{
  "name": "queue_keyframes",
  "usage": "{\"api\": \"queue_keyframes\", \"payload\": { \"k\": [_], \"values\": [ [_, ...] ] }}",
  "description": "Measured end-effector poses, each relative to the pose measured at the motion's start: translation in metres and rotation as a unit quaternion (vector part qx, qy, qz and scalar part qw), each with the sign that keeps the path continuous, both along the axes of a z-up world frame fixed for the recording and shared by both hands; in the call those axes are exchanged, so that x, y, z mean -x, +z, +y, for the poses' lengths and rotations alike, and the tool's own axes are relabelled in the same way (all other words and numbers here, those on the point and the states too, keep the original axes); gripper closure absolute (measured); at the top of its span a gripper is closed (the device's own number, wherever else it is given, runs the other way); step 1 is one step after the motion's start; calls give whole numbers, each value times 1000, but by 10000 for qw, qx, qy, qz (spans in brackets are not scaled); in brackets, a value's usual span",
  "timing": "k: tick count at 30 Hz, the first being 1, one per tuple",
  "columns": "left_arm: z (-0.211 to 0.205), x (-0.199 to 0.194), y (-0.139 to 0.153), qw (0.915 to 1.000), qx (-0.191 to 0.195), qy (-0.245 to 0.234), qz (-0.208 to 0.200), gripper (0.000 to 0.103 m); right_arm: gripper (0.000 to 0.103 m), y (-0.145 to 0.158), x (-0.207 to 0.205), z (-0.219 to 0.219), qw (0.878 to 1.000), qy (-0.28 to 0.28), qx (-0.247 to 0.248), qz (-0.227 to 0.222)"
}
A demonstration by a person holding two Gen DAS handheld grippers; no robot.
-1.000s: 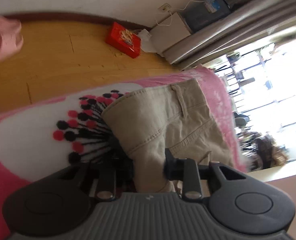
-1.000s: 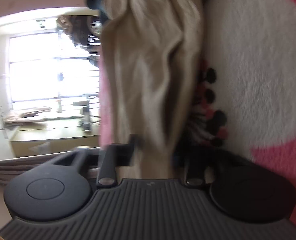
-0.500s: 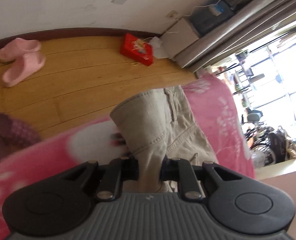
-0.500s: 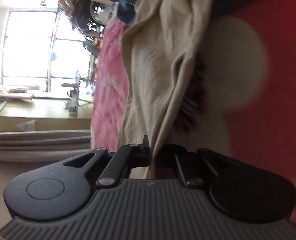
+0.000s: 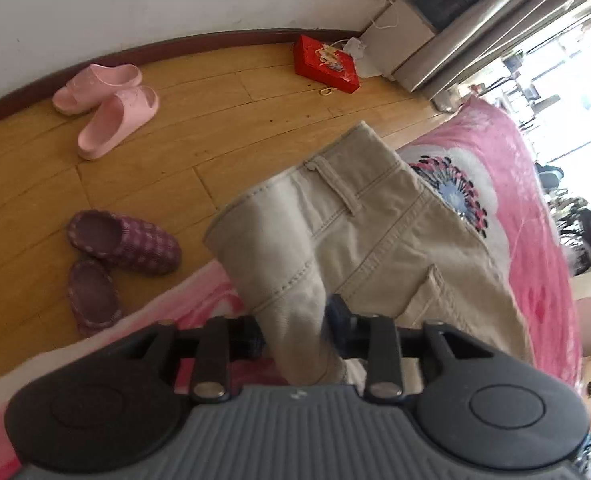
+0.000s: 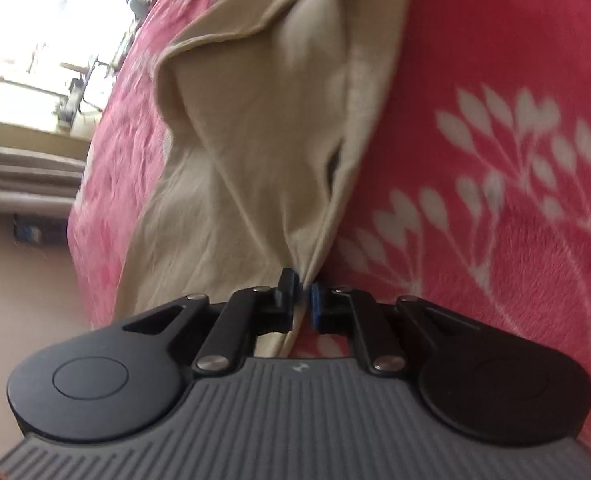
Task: Fold clothes
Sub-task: 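Release the trousers and move both grippers over the large beige garment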
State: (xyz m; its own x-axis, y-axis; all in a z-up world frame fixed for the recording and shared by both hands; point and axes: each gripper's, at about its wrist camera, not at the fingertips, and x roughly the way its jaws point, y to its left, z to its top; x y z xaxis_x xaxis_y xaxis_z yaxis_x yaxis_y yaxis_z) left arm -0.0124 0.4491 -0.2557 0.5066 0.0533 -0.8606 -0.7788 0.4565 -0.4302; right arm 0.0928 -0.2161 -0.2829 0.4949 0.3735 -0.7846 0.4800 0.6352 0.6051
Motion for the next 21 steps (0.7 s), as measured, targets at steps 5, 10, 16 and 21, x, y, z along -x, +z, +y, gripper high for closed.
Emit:
{"api": "queue_keyframes", "payload": {
  "k": [5,10,16,21],
  "values": [
    [-12,10,32,9977,-588,-15,342,45,76,56,-9,28,9741,1223,1897,141],
    [-29,11,63,9910,-1248,-208,446,45,74,83,-8,59,9184,2227,3267,-105],
    [-62,-18,90,9805,-1758,-861,199,45,74,100,-17,93,8902,2906,3476,-481],
    [-89,-51,96,9662,-2025,-1593,126,44,74,111,-28,134,8705,3435,3425,-833]
  ]
}}
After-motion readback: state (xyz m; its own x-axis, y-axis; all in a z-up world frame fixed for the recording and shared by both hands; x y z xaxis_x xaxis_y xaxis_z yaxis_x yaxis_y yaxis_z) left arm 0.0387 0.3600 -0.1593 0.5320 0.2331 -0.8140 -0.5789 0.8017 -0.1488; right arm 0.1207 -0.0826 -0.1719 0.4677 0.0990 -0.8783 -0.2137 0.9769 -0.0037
